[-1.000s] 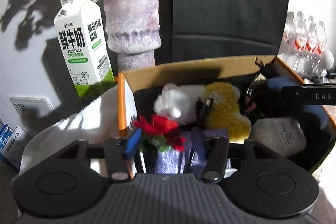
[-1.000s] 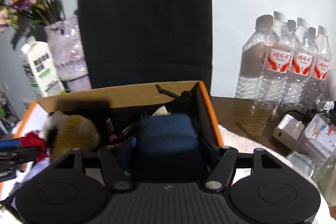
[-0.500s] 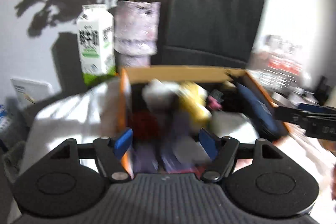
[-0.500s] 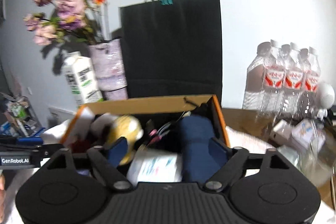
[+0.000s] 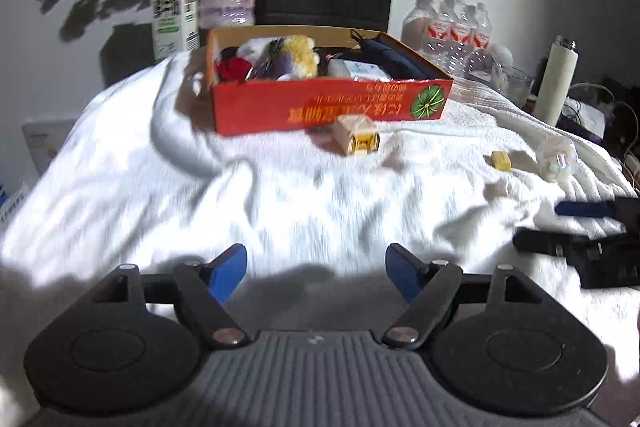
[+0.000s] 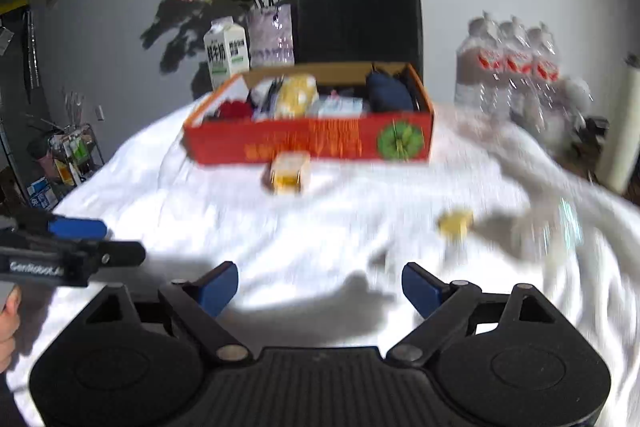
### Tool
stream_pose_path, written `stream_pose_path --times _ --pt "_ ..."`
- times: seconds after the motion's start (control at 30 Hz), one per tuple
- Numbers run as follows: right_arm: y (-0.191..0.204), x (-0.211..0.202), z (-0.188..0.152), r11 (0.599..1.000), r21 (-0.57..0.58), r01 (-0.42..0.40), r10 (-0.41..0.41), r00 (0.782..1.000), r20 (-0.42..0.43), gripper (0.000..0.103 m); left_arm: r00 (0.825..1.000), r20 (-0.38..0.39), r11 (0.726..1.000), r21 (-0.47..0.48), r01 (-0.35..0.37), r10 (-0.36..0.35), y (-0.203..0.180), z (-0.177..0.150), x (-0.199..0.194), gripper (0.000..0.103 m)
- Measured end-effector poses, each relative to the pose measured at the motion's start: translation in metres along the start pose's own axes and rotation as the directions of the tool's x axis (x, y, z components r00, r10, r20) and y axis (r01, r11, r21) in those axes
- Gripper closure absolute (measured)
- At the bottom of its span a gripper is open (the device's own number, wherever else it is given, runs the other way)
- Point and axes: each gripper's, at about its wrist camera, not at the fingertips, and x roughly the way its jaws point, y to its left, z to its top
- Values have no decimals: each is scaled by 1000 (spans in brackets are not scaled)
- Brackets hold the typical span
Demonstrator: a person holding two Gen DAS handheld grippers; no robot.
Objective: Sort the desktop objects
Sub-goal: 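Withdraw both open tools from the box back over the towel, then grasp the white-yellow plug cube with the left tool while the right tool grasps the yellow block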
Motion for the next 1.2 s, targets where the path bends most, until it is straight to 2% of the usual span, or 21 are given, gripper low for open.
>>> stream_pose_path --times 0.13,0.27,0.33,0.37,0.6,0.67,0.8,0.87,1.0,1.03,1.1,1.17,1.2 --pt "8 -23 -43 999 27 17 -18 1000 14 14 999 -22 999 -25 -41 40 -6 -32 -9 25" --pt "13 -41 -69 995 82 53 -57 997 51 14 999 2 998 -48 -51 51 -5 -56 -24 24" --pt "12 -47 -72 995 82 54 -60 995 80 12 998 15 998 -24 -66 67 -8 -60 -27 23" --pt "10 -46 -71 995 87 52 -59 995 80 7 997 15 997 -23 -69 69 -8 -60 -26 23" --pt "10 -38 -70 993 106 60 -65 997 44 7 997 8 997 -23 -76 76 -9 -58 -23 21" --pt "9 -38 -69 992 112 63 -68 997 39 7 997 -11 997 -9 -71 71 -12 -51 -22 24" --pt "-1 -34 -58 991 128 43 -49 998 42 9 999 -26 998 -49 36 -38 -10 -15 -9 24" --pt "-9 -27 -43 993 106 42 -47 998 51 12 998 -23 997 -54 61 -63 -12 11 8 24" --pt "-31 -5 -2 990 94 101 -109 991 77 18 997 14 997 13 82 -82 -29 60 53 24" --pt "-39 5 8 990 93 106 -113 991 78 21 996 15 996 22 90 -90 -34 70 67 24" --pt "-55 31 27 984 114 139 -147 987 61 32 997 4 996 36 80 -80 -45 86 99 24" --pt "-71 60 38 975 137 176 -180 983 19 45 999 -14 998 54 38 -37 -52 94 132 24" --pt "-78 73 41 968 155 197 -199 980 -7 47 1000 -16 998 65 10 -9 -55 97 146 24"
